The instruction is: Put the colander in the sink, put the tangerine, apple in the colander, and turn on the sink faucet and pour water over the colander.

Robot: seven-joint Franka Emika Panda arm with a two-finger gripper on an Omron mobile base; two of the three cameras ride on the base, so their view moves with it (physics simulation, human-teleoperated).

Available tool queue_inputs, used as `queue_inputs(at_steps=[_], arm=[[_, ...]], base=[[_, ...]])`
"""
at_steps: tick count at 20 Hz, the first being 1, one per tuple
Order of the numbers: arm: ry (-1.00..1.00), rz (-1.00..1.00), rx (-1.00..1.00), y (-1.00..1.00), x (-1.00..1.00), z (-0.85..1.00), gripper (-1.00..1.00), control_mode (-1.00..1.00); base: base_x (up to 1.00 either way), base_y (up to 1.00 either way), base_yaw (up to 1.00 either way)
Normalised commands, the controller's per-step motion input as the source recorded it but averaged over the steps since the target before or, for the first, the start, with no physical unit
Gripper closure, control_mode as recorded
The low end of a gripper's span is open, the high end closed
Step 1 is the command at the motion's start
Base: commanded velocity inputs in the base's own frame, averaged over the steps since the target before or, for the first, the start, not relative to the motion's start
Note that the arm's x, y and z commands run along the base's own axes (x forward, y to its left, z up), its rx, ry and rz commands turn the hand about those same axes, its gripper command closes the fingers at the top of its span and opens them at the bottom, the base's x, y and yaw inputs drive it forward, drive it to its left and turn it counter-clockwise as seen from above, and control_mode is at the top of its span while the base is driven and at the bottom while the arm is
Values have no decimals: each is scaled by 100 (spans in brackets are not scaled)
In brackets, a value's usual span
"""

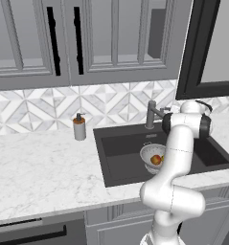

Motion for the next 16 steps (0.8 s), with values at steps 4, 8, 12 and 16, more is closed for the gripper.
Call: queue_inputs(at_steps=[4,8,12,16], arm=[[0,-10,0,-3,35,0,-100,-100],[0,-25,0,-4,32,1,-100,-100],[0,-21,0,8,21,0,-100,-100],[1,-7,0,23,1,0,-100,-100]], base=[[0,0,0],[0,0,0],[0,0,0],[0,0,0]])
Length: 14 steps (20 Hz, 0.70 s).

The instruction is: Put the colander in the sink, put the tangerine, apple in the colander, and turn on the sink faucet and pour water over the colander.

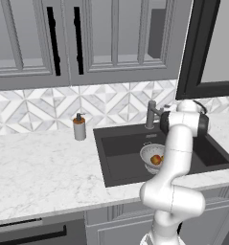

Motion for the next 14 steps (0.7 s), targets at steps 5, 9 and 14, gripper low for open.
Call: queue_inputs(at_steps=[5,9,14], arm=[[3,-1,0,10,9,-10,-100,-100],[1,-5,0,0,24,-16,100,-100],[0,-9,2,-39,20,-3,100,-100]], base=[[0,0,0],[0,0,0],[0,0,0]])
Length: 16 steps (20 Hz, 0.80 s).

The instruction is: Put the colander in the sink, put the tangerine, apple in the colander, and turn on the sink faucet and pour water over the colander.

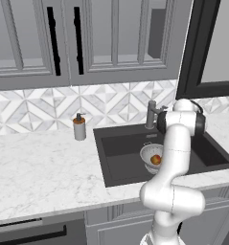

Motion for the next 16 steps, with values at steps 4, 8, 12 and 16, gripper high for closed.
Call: queue_inputs(at_steps=[4,8,12,16], arm=[[0,-9,13,-91,18,0,100,-100],[0,-12,16,-100,29,0,100,-100],[0,-24,10,-100,42,0,100,-100],[0,-30,4,-100,54,-3,100,-100]], base=[[0,0,0],[0,0,0],[0,0,0],[0,0,0]])
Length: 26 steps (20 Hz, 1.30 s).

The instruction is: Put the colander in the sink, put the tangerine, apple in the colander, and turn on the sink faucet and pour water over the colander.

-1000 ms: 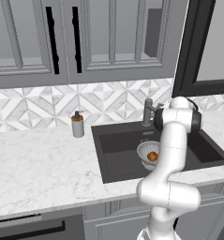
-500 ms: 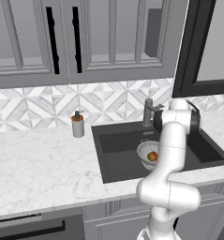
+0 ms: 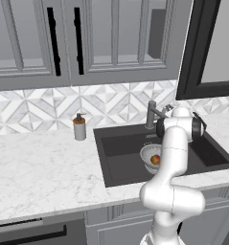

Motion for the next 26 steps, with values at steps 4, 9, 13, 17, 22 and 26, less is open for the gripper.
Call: queue_inputs(at_steps=[4,9,13,17,22,26], arm=[[-1,-32,3,-100,40,-4,100,-100],[-64,0,20,-43,-100,98,100,-100],[-68,0,22,-24,-100,89,100,-100],[-64,0,15,-13,-100,64,100,-100],[-62,0,12,-14,-100,67,100,-100],[-73,0,7,-11,-100,74,100,-100]], base=[[0,0,0],[0,0,0],[0,0,0],[0,0,0],[0,0,0],[0,0,0]])
